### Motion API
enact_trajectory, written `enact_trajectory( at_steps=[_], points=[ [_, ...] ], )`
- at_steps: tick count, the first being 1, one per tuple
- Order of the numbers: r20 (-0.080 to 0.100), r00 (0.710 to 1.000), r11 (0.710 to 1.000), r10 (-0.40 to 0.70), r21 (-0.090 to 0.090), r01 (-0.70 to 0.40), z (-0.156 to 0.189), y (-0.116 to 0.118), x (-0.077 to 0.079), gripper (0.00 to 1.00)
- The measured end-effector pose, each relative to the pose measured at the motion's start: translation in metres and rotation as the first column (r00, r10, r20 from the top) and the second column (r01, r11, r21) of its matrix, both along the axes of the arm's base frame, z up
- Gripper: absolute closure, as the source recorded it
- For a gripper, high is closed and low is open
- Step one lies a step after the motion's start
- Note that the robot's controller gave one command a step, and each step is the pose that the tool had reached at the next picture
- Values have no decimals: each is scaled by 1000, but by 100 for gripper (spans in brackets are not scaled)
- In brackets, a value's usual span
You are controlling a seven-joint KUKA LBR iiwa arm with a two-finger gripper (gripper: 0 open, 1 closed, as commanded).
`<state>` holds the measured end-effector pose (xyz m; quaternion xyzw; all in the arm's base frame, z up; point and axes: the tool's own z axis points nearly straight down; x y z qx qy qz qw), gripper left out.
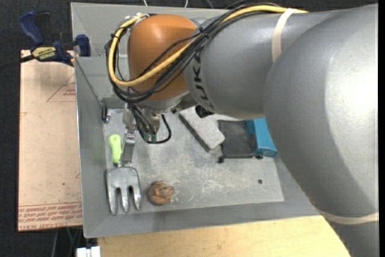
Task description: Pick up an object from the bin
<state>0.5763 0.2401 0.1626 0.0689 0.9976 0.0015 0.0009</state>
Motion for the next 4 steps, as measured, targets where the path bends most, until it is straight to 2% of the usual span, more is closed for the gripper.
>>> enact_trajectory(
  at_steps=[1, 2, 3, 4],
  points=[
    [3, 904, 904, 428, -3, -428, -11, 6, -9, 0],
    [-1, 881, 881, 473, -1, -473, -13, 9, -13, 0],
    [3, 754, 754, 657, -3, -657, -54, 10, -13, 0],
    [6, 586, 586, 810, -3, -810, -92, 9, 1, 100]
  ],
)
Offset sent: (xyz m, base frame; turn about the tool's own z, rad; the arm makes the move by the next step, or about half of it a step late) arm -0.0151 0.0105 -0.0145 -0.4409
